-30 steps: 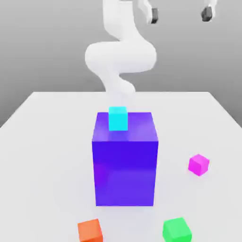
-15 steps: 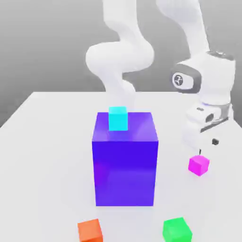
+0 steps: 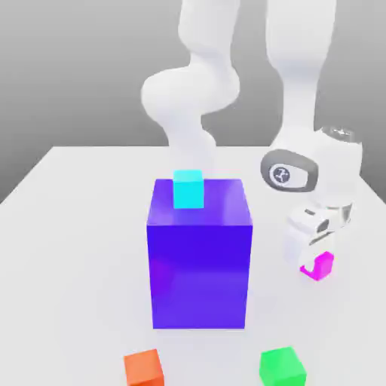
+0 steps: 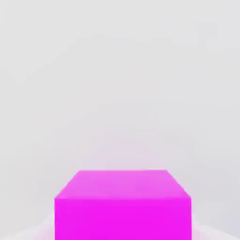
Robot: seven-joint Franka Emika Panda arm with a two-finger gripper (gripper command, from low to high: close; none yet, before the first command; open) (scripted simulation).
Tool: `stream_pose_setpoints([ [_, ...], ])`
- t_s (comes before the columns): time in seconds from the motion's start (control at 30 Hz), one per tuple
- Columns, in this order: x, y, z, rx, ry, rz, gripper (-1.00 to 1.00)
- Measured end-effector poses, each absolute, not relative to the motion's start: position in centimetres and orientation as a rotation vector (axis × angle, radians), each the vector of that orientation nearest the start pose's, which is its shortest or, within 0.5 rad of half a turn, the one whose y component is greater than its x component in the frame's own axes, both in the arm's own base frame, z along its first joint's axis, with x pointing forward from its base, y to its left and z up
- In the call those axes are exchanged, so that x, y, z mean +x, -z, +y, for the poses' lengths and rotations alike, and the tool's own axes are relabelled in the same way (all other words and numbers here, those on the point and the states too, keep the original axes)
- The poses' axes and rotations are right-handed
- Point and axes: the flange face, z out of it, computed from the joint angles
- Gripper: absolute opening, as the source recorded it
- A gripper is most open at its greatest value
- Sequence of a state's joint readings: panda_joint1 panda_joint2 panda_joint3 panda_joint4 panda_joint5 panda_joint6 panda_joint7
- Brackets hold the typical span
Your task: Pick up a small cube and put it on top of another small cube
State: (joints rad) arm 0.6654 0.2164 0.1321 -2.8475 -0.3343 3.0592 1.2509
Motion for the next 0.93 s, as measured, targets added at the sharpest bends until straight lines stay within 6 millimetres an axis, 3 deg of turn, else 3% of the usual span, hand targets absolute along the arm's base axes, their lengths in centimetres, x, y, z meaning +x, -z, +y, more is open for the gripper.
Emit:
stream_pose_setpoints([
  [0.17,21.7,-18.2,26.8,-3.137,0.003,0.181,-1.00],
  [0.23,23.4,-19.2,26.8,-3.136,0.000,0.174,-1.00],
  [0.5,38.9,-22.1,21.6,-3.128,-0.007,0.202,-1.00],
  [0.67,47.5,-24.0,15.1,-3.134,-0.003,0.177,-1.00],
  [0.8,49.0,-19.7,13.6,-3.136,-0.002,0.176,-1.00],
  [0.83,49.0,-18.6,13.6,-3.136,-0.002,0.177,1.00],
  [0.93,49.0,-18.6,13.6,-3.136,-0.002,0.177,1.00],
])
